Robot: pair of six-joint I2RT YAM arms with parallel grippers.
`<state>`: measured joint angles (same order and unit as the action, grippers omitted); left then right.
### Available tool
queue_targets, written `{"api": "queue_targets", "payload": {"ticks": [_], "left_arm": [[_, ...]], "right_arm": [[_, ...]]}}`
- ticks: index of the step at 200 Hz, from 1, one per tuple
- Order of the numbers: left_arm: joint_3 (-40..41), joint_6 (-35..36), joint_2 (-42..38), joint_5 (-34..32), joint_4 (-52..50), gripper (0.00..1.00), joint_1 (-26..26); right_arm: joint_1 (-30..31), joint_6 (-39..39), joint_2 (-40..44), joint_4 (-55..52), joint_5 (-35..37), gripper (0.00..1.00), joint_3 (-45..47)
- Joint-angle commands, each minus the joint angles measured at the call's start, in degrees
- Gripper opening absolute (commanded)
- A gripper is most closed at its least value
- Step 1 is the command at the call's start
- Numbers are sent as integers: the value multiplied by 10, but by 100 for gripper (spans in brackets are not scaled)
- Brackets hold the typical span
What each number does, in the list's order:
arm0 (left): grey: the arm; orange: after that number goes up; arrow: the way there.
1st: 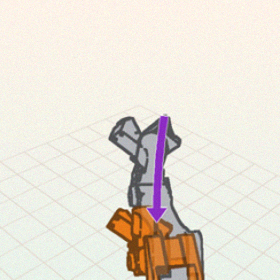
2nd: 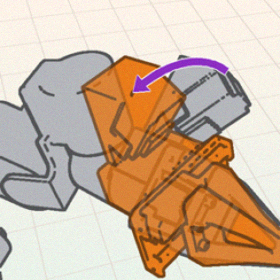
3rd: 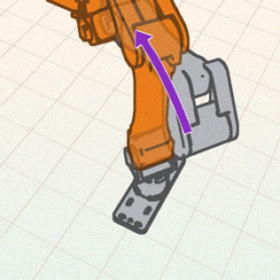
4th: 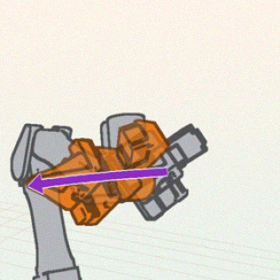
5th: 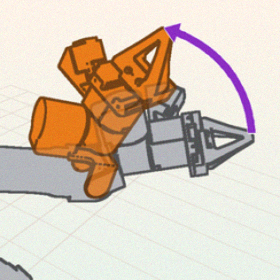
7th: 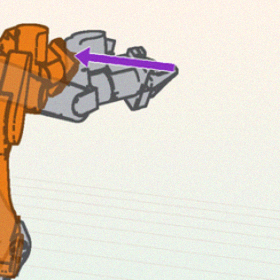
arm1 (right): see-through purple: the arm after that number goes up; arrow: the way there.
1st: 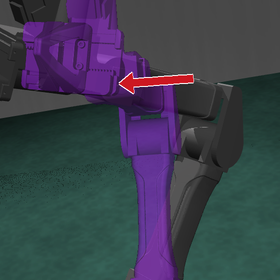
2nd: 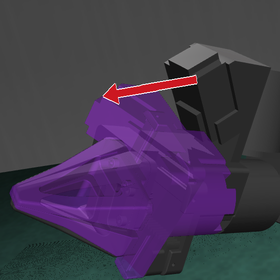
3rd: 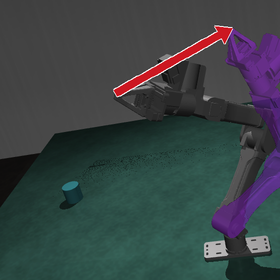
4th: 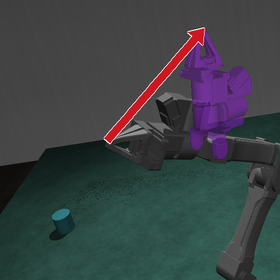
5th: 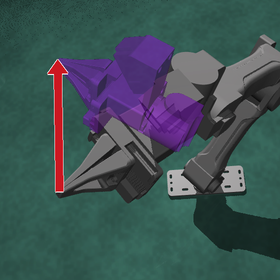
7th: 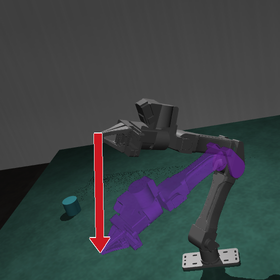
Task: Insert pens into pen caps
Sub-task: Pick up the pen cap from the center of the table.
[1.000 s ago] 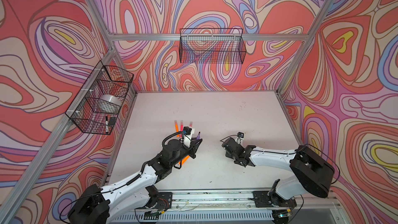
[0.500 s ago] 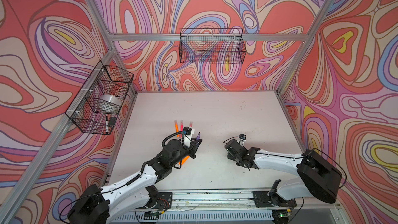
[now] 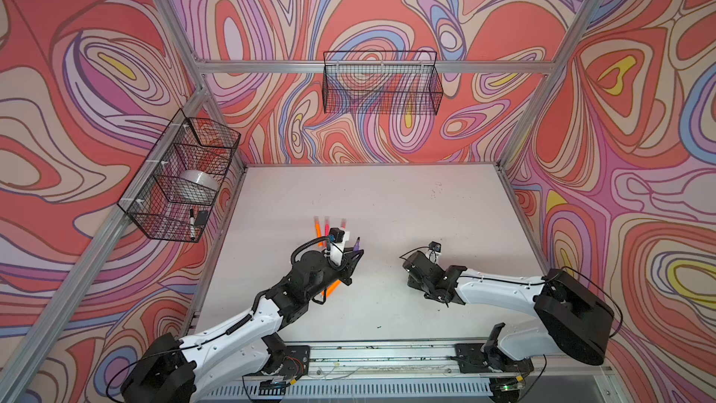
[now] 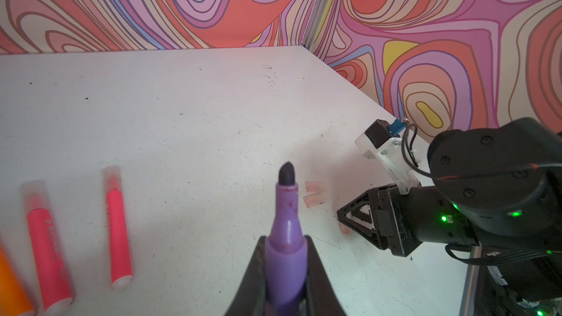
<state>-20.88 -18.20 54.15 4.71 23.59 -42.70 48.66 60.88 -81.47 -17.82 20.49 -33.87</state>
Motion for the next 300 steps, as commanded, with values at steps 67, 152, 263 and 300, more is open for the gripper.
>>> {"api": "queue_targets", "payload": {"ticks": [67,152,263,300], "left_arm": [[-11,9,-4,4,-1,0,0],[-9,11,-12,5,-6,0,0],[-4,1,-27,43,-5,0,0],[5,-12,-32,85,35,0,0]], "right_arm": [[17,9,-24,-79,13,30,-10],[17,0,-81,-73,16,21,-36],[16,2,-57,-62,32,6,-26],[16,-40,84,-30,46,3,-14]]}}
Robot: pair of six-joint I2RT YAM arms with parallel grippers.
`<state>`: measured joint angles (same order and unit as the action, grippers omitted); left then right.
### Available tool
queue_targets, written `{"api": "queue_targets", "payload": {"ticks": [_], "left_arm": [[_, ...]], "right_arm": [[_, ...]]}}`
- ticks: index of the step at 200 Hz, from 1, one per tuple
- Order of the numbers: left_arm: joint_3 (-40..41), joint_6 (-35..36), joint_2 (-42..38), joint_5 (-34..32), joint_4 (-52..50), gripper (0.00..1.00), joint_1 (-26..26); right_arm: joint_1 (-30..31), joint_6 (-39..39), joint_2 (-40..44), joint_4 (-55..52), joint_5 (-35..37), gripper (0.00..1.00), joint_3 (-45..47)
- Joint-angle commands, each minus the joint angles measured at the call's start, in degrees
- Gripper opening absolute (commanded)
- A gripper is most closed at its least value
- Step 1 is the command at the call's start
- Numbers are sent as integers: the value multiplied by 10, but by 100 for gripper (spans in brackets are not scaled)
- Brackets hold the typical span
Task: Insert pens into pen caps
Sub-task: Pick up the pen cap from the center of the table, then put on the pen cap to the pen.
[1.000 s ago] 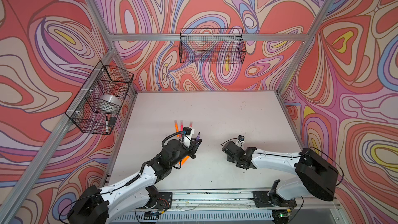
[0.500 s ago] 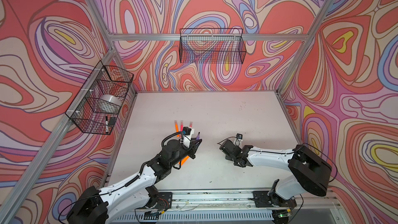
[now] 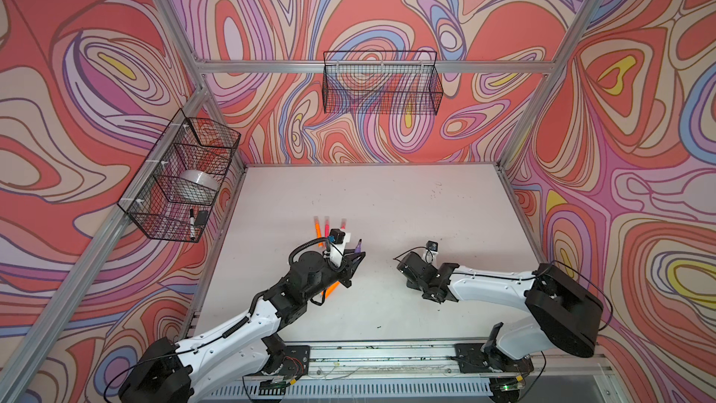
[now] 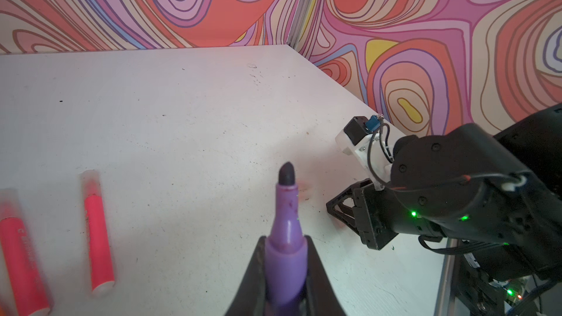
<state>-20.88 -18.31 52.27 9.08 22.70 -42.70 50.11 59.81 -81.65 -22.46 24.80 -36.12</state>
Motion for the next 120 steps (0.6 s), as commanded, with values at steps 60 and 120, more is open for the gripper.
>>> {"api": "queue_targets", "payload": {"ticks": [60,120], "left_arm": [[-2,-28,-8,78,82,0,-28],[-19,-5,21,51,86,0,-94]], "right_arm": [[2,-141,244,189,-28,0,3],[3,-200,229,266,-45,0,-51]]}}
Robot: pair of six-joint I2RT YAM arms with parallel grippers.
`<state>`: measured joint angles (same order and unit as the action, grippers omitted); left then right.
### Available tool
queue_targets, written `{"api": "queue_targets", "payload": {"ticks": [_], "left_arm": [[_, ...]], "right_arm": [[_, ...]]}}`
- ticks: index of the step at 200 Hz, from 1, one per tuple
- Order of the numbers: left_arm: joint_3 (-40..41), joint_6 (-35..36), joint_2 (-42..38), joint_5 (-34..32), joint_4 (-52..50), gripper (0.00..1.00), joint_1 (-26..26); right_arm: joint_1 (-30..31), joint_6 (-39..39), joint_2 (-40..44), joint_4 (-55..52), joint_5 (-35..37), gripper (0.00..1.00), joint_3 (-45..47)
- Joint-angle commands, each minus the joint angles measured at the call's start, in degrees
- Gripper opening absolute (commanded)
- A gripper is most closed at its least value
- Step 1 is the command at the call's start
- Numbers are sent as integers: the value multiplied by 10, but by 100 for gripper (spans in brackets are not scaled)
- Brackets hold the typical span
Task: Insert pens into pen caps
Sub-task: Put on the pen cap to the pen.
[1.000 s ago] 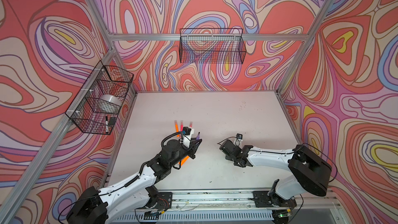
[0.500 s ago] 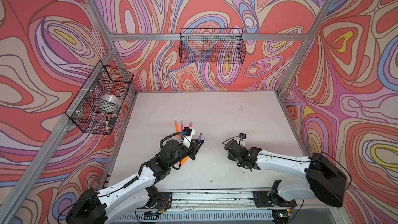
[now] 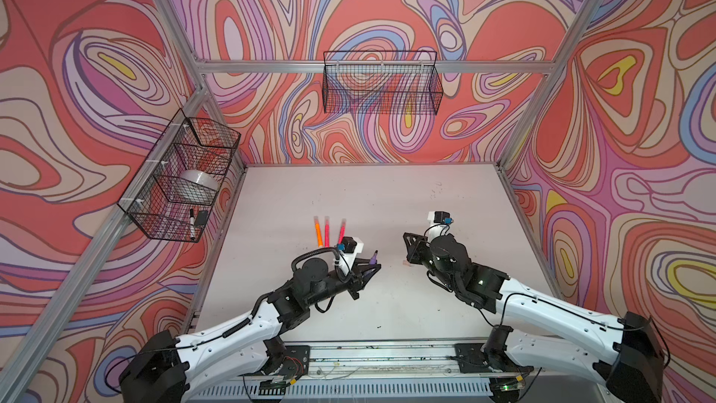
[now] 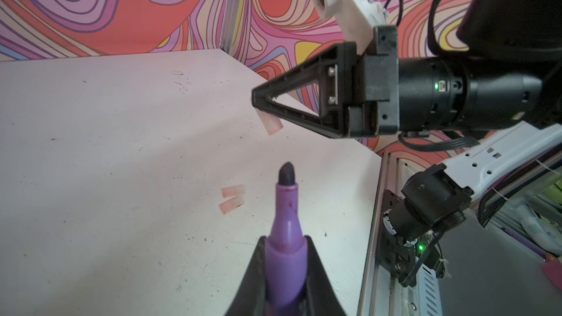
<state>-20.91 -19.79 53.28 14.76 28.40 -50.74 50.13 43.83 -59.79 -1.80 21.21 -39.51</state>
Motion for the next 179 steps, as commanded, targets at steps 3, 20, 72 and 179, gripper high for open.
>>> {"api": "queue_targets", "payload": {"ticks": [3,20,72,179], "left_arm": [[-19,9,13,-5,32,0,-15],[-17,7,20,-3,46,0,-16],[-41,16,58,-27,53,0,-16],[-64,7,78,-72,45,0,-16]], "right_arm": [[2,-42,12,66,-9,0,-17],[2,-46,20,100,-10,0,-12],[2,-51,-4,213,-60,0,0],[9,16,-25,321,-135,0,62]]}}
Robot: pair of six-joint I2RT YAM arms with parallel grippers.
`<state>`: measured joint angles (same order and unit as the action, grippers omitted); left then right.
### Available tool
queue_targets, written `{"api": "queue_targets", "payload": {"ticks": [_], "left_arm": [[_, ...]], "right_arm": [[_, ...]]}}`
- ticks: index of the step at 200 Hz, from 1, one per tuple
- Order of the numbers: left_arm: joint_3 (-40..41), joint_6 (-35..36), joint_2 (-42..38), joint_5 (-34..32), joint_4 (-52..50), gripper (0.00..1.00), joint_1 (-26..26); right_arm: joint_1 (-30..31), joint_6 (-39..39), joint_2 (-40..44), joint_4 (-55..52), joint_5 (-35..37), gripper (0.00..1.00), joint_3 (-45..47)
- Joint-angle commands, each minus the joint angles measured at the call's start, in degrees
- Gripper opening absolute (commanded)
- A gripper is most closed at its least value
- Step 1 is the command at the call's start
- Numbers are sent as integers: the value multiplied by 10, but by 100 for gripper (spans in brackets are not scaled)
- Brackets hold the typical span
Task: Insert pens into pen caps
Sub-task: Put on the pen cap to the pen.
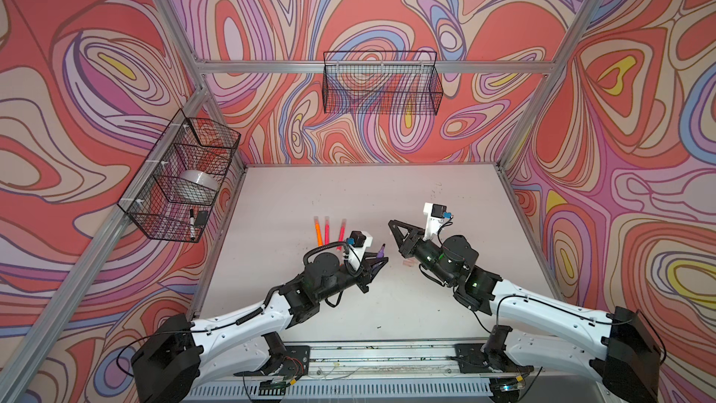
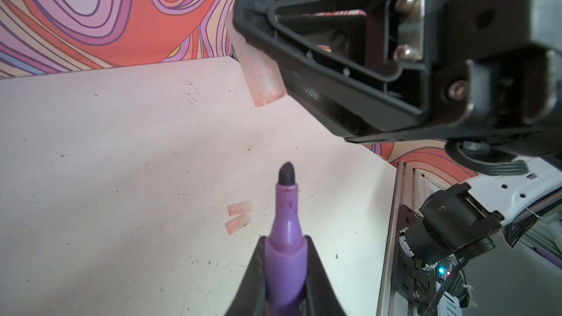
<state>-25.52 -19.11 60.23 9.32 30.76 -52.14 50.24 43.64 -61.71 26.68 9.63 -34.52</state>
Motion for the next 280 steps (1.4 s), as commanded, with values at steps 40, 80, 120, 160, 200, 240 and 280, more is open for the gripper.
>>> {"api": "queue_targets", "payload": {"ticks": [40,80,120,160,200,240,280], "left_arm": [[-25,-2,23,-26,23,0,-2],[-29,-4,20,-22,24,0,-2],[-29,-3,15,-25,22,0,-2],[-28,-4,14,-35,21,0,-2],[-29,-8,13,-47,22,0,-2],[-35,-14,17,-53,29,0,-2],[-57,-31,19,-78,21,0,-1]], "right_arm": [[21,19,-5,42,-14,0,18],[29,15,-15,45,-4,0,18],[30,13,-21,46,4,0,18],[33,17,-23,53,5,0,24],[38,18,-26,58,10,0,29],[43,18,-34,65,14,0,31],[60,8,-38,69,36,0,35]]}}
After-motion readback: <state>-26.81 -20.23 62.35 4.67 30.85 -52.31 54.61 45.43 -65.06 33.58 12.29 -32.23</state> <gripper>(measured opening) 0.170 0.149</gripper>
